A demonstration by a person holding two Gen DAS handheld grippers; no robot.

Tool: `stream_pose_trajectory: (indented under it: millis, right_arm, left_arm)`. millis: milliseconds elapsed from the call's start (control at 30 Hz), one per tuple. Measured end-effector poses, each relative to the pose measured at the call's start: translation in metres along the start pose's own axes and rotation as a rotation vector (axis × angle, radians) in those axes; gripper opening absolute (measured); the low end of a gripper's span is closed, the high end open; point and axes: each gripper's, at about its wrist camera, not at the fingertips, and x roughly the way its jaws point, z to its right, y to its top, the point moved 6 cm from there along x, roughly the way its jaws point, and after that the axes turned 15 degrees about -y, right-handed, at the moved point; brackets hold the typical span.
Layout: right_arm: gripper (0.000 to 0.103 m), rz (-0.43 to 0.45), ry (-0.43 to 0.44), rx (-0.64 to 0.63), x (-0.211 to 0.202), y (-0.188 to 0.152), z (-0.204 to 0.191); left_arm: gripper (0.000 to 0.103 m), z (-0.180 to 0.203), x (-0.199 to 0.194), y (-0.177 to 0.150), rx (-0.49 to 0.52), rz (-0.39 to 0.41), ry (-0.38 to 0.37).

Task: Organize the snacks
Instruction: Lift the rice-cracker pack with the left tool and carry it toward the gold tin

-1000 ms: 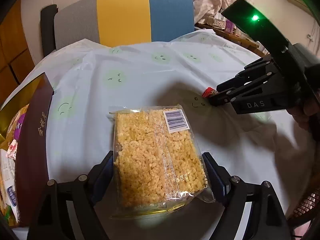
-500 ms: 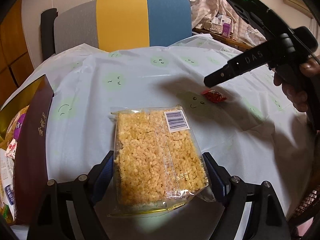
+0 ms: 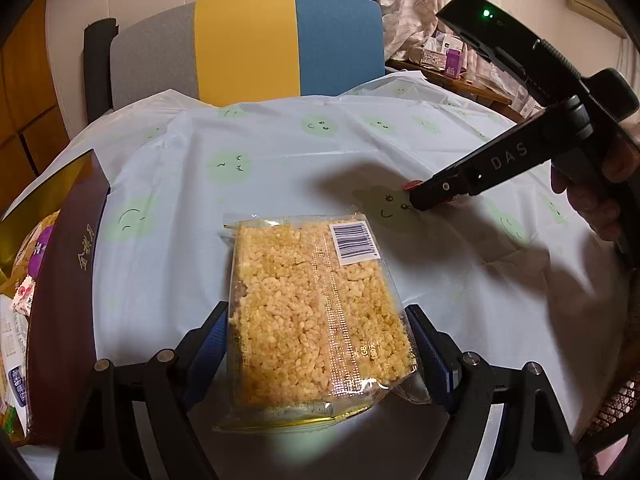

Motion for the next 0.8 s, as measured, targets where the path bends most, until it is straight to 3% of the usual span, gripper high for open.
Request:
stream_pose_trajectory:
  millis: [167,233,267,400,567,800]
  right_arm:
    - [0.036,-0.005,-0.022,-0.011,0.005,-0.001,-0.002]
    - [0.021,0.005,-0.042,-0.017,0.006,-0.001,-0.004]
    - [0.02,0.014,-0.059,-0.03,0.007,-0.002,-0.006]
    - [0.019,0.037,-0.09,-0.06,0.008,-0.004,-0.012]
    - [0.019,0.025,-0.05,-0.028,0.012,-0.004,-0.008]
    - [0.019,0.048,-0.06,-0.047,0.012,-0.009,-0.007]
  left_arm:
    - [0.084,0.0,0.0,0.0,-0.002,0.004,0.0]
    - [0.084,0.0,0.0,0.0,-0.003,0.006,0.001]
    - [0.084,0.0,0.0,0.0,-0.004,0.007,0.001]
    - [0.085,0.001,0.001,0.002,-0.004,-0.011,0.015]
    - [0.085,0.002,0.002,0.004,-0.011,-0.026,0.028]
    - [0.085,0.001,0.004,0.005,-0.015,-0.043,0.038]
